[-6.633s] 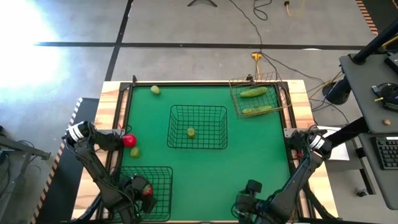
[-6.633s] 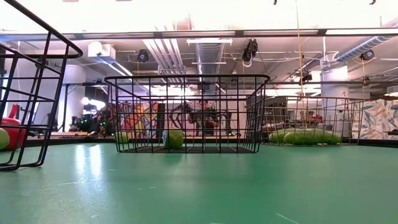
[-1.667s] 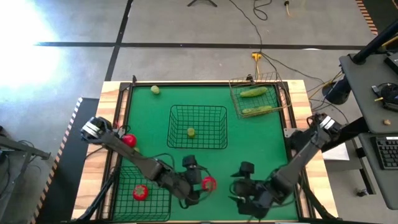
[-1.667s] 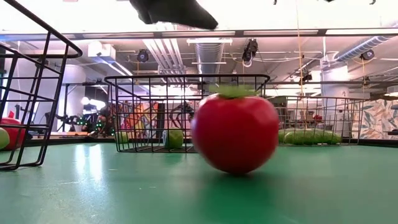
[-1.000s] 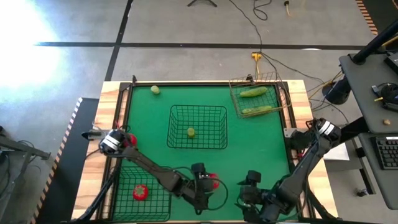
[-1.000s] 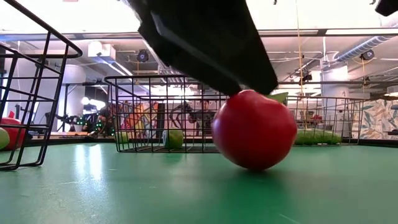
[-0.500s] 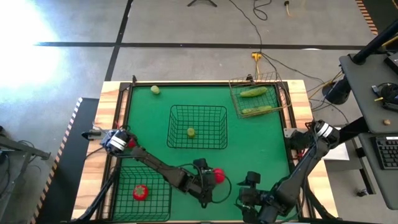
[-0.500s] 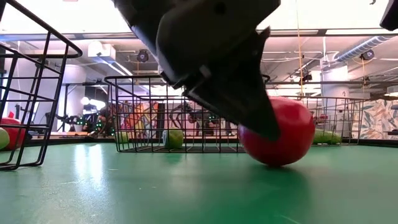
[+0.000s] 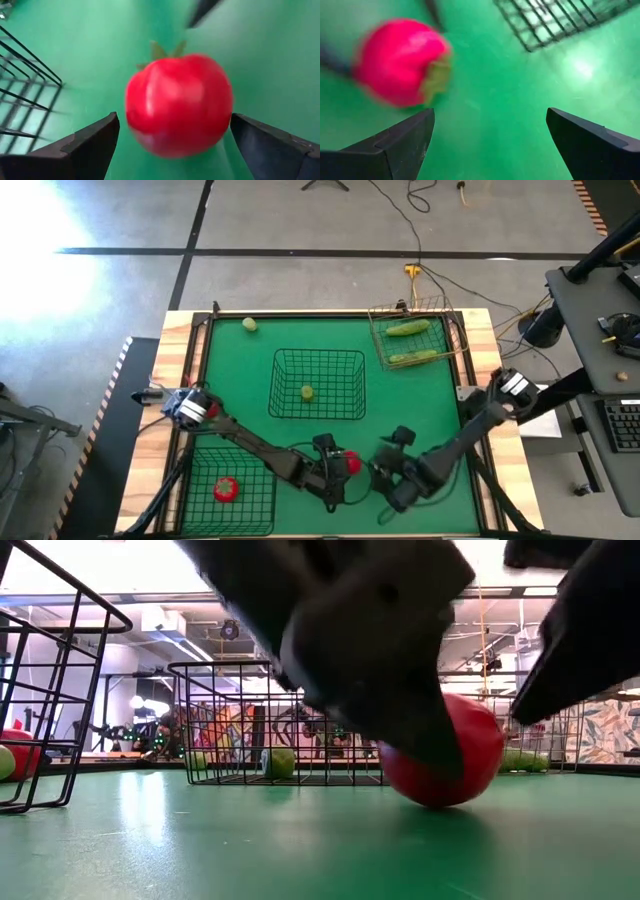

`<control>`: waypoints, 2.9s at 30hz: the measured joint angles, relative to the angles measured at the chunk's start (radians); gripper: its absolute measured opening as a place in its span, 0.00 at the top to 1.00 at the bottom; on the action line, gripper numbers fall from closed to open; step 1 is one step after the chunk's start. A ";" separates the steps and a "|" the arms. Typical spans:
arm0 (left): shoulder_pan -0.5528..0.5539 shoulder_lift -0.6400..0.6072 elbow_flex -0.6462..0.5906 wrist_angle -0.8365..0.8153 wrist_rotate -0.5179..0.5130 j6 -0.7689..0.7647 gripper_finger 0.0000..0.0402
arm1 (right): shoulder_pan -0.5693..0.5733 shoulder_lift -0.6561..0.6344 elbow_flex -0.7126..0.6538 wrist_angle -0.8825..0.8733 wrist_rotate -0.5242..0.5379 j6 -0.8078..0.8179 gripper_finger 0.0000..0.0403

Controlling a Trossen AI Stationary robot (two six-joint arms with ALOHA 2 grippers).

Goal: Sort produce into baskets
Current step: Put the right red tomato into the bottom black wire basket

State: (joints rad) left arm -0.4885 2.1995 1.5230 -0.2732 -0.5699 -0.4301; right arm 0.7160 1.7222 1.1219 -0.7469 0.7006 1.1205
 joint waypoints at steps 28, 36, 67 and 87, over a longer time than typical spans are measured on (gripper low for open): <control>-0.007 0.034 0.001 0.029 0.012 -0.027 0.17 | -0.069 0.000 -0.101 0.446 -0.056 -0.239 0.07; -0.027 -0.024 0.001 -0.071 0.038 -0.028 0.31 | -0.069 0.000 -0.101 0.437 -0.073 -0.230 0.07; -0.482 -0.528 -0.119 -1.048 0.272 -1.266 0.30 | -0.068 0.000 -0.086 0.383 -0.091 -0.243 0.07; -0.358 -0.527 -0.433 -0.603 0.424 -1.353 0.22 | -0.067 0.000 -0.095 0.380 -0.107 -0.254 0.07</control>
State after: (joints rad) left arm -0.8468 1.6726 1.0897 -0.8759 -0.1461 -1.7828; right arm 0.6495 1.7222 1.0267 -0.3665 0.5941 0.8661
